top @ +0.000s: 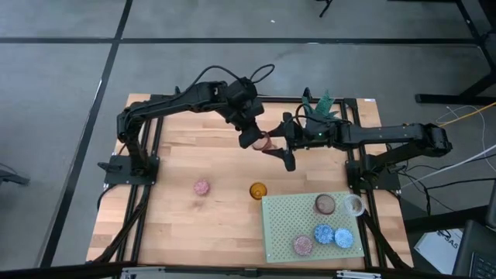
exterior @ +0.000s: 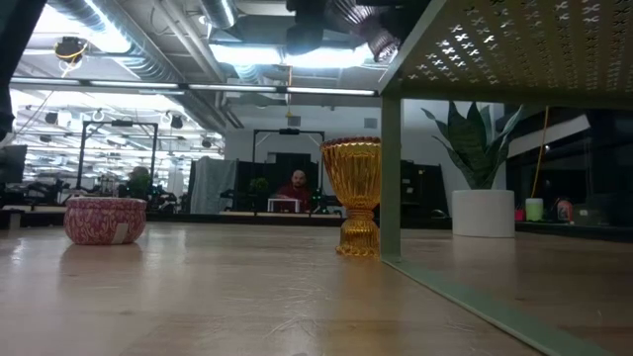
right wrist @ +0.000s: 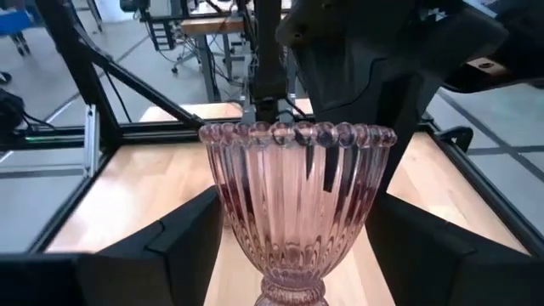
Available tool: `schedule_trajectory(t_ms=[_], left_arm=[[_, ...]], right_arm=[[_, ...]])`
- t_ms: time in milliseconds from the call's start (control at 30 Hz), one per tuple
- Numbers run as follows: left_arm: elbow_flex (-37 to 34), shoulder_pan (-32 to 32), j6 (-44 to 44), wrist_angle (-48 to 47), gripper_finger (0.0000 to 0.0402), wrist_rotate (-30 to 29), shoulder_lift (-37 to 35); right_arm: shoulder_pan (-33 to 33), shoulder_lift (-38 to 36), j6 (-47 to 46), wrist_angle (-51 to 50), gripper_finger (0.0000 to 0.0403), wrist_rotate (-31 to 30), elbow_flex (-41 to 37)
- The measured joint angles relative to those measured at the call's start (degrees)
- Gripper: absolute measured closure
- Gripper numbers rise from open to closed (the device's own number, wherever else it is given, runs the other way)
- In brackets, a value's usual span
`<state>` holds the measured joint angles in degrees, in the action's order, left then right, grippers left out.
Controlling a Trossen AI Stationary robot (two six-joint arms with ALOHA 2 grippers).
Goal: Pick & Place candle stick holders
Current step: Put the pink glass candle holder on the shelf
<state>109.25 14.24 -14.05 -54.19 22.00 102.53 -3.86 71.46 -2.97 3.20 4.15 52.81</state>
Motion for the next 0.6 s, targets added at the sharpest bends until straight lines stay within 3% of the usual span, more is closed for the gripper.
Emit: schedule_trajectory(t_ms=[100, 300, 600], left_arm=[[0.0, 0.2, -1.7, -4.8, 0.0383, 0.1, -0.9], [-0.2, 1.7, -0.6, -18.8, 0.0383, 0.3, -1.9], [-0.1, 3.2, -1.2, -16.7, 0.0383, 0.1, -1.9]], right_arm=[[0.1, 0.0, 2.0, -4.1, 0.0133, -0.5, 1.5], [1.1, 2.2, 12.6, -25.5, 0.0133, -3.7, 15.7], [1.1, 16.5, 27.0, -47.3, 0.0132, -1.9, 38.6]])
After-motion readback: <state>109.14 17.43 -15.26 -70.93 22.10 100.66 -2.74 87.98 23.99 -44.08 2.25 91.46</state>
